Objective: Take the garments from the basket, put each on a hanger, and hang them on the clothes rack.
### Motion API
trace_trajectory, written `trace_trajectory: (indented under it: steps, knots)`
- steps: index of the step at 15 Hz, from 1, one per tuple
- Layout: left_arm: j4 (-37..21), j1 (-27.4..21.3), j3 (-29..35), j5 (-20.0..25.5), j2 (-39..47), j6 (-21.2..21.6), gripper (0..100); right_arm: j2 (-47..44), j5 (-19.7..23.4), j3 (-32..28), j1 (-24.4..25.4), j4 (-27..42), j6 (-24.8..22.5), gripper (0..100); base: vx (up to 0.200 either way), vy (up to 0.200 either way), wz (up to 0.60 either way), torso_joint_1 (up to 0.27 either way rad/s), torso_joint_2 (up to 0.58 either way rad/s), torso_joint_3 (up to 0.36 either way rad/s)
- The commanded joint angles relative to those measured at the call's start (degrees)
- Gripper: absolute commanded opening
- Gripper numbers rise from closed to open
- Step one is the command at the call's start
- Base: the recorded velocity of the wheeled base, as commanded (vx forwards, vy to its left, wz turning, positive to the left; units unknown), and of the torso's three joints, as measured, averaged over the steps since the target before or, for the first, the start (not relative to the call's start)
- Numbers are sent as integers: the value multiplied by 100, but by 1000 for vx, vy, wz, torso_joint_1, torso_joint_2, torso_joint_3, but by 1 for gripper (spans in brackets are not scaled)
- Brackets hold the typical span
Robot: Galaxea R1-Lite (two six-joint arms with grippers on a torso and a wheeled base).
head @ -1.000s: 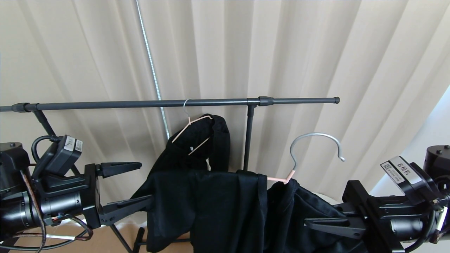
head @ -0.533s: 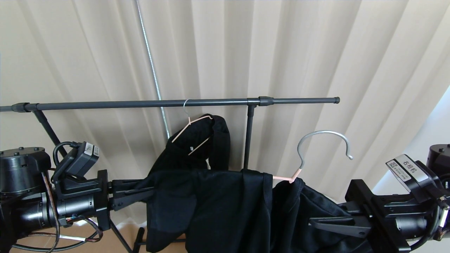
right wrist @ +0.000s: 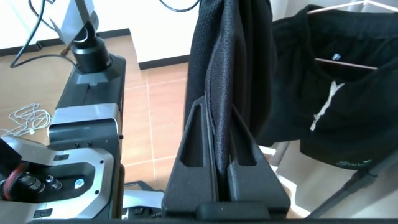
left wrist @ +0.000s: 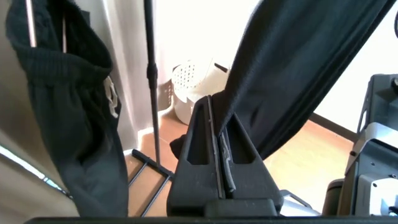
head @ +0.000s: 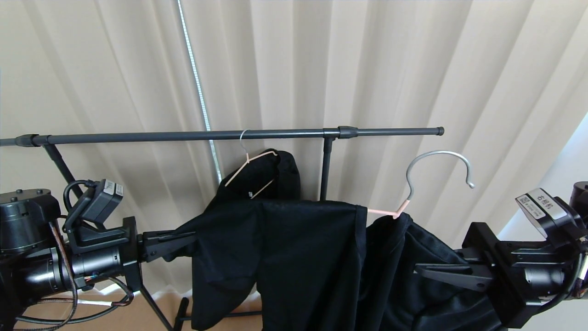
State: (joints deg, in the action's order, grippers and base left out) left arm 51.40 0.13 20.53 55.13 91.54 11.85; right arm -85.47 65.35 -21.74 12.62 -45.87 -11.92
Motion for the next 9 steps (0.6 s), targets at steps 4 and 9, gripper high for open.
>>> trace_trajectory:
  steps: [4,9]
  knots:
    - [11,285,118,-2,303,2,0,4,21,-50,-374,-1,-12,0,0,0,0,0,0,0]
    - [266,382,118,-2,549,2,0,13,30,-76,-541,-1,-12,0,0,0,0,0,0,0]
